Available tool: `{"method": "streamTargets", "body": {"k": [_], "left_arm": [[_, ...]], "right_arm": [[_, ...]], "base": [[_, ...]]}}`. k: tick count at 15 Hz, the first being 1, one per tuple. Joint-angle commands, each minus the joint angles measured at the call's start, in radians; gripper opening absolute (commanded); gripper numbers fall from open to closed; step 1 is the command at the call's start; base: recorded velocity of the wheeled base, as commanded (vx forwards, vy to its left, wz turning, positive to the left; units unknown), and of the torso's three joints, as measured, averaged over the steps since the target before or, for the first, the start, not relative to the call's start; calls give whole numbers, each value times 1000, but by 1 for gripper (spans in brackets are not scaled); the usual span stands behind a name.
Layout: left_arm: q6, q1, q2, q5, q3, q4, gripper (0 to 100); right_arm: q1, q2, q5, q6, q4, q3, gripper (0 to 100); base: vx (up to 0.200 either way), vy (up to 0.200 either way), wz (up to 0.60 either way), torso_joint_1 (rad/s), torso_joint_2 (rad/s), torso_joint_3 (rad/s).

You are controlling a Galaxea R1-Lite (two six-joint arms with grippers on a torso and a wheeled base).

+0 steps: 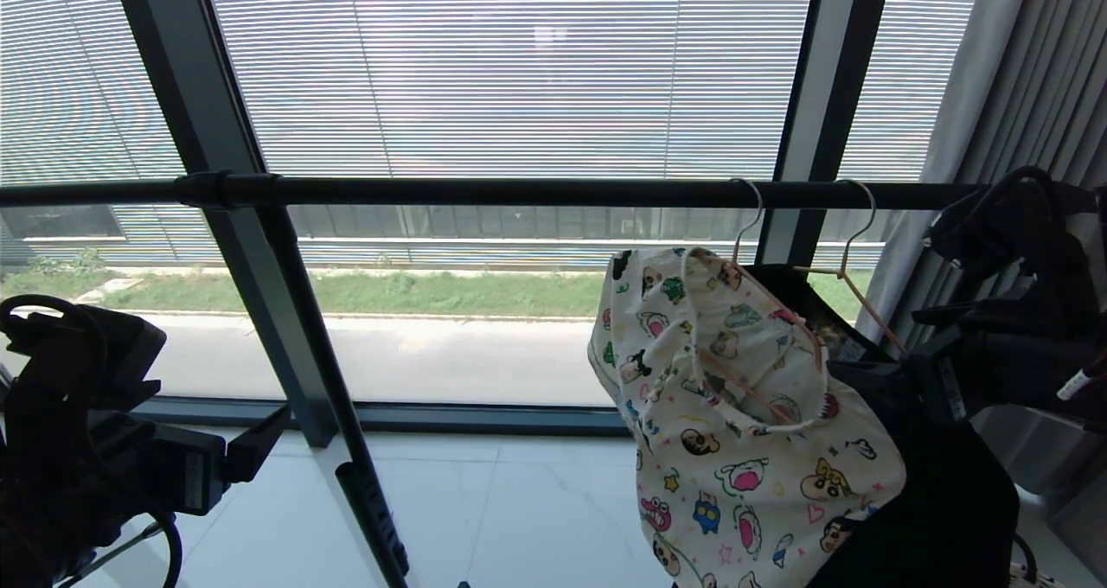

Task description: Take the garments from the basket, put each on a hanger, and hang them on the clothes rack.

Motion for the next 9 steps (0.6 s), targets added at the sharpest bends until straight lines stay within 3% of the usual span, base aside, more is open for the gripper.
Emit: {"method": "streamTargets", "body": {"k": [1, 9], "left_arm": [[0, 1, -14, 0, -3, -1, 100], [0, 13, -20, 0, -3, -1, 100]], "right_arm": [[0, -94, -6, -5, 10, -1, 100], [-4, -214, -75, -70, 7, 126, 100]], "base": [[-200, 0, 0, -2, 2, 2], [-200, 0, 0, 1, 2, 2]]}}
